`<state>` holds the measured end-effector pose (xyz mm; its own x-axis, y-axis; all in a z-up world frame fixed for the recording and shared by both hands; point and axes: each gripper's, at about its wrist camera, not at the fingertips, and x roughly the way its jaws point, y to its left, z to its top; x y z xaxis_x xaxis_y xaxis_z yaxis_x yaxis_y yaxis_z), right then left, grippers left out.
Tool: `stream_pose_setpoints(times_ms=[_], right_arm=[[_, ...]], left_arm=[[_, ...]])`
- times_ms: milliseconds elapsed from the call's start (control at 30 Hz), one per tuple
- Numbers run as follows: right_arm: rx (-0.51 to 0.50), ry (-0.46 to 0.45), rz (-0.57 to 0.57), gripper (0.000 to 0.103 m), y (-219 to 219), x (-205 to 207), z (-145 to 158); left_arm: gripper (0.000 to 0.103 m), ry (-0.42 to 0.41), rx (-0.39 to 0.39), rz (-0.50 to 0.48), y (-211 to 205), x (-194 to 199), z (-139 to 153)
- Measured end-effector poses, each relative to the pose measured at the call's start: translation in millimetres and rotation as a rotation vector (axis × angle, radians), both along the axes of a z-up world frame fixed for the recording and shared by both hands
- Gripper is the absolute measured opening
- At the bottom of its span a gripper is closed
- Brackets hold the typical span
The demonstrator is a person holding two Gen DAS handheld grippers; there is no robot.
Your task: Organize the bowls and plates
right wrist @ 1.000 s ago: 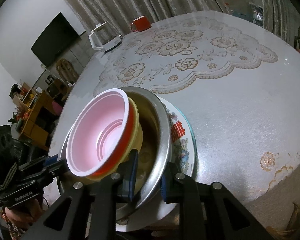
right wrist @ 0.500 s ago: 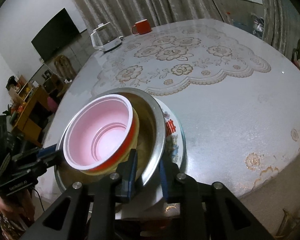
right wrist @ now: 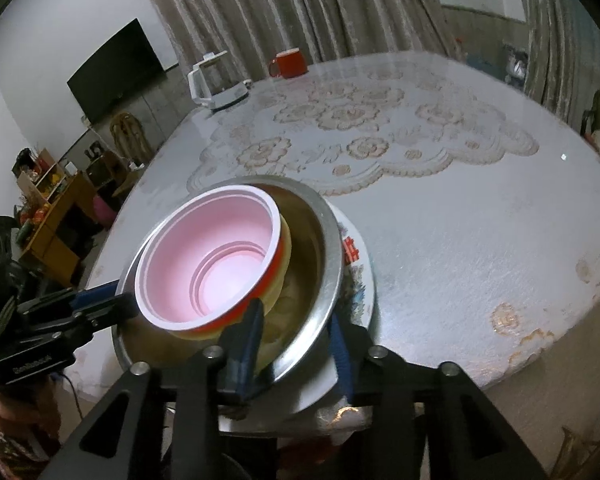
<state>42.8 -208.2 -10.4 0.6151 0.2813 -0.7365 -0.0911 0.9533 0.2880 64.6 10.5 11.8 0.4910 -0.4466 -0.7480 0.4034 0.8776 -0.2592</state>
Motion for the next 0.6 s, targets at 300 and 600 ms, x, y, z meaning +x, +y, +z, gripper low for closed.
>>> stream_pose_setpoints(times_ms=[300, 600], right_arm=[[-0.157, -0.151, -0.065, 0.042, -2.8, -43.4, 16.0], [-0.210, -0.253, -0.064, 0.061, 6.3, -91.4, 23.4]], left_arm=[[0.077, -0.031, -0.005, 0.054, 20.4, -33.3, 5.7], [0.101, -0.109, -0.013, 0.028, 15.0, -98.4, 3.5]])
